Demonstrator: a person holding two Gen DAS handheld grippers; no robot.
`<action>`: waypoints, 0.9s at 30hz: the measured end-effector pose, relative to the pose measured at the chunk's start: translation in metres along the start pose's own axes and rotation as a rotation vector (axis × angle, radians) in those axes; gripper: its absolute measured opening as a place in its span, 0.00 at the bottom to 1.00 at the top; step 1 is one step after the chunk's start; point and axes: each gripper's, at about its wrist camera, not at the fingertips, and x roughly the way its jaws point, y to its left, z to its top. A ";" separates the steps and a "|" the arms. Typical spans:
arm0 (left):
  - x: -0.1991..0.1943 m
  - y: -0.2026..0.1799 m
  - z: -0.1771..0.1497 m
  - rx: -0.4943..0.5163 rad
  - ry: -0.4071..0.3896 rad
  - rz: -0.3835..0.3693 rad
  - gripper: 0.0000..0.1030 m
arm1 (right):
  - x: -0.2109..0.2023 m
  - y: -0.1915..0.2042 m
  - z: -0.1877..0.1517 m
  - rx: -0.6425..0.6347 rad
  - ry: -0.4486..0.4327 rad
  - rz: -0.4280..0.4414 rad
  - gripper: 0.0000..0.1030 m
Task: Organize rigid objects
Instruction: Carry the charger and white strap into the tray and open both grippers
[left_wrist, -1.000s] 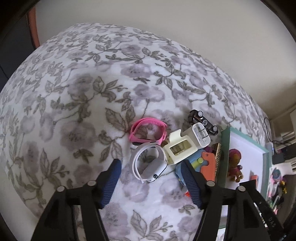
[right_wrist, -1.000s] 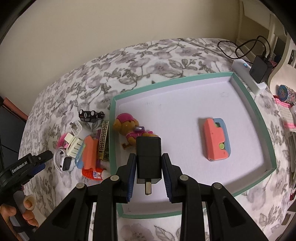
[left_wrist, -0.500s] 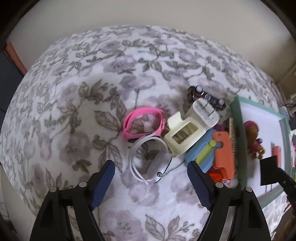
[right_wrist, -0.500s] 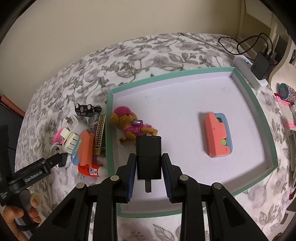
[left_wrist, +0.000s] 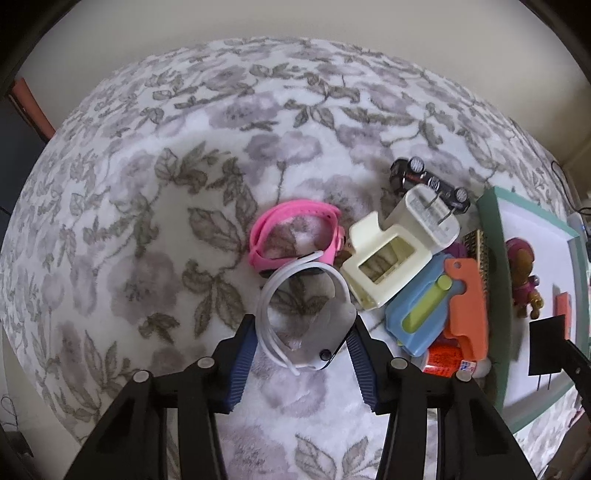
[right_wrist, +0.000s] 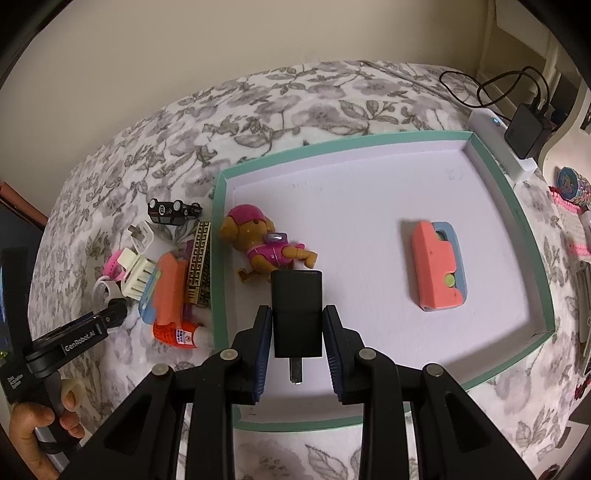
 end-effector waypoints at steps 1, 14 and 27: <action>-0.005 -0.001 0.000 -0.001 -0.013 0.002 0.51 | -0.001 0.000 0.000 0.001 0.000 -0.002 0.28; -0.060 -0.068 0.000 0.103 -0.139 -0.111 0.51 | -0.019 -0.025 0.004 0.067 -0.034 -0.024 0.28; -0.057 -0.174 -0.038 0.369 -0.107 -0.167 0.51 | -0.037 -0.118 0.003 0.254 -0.069 -0.367 0.28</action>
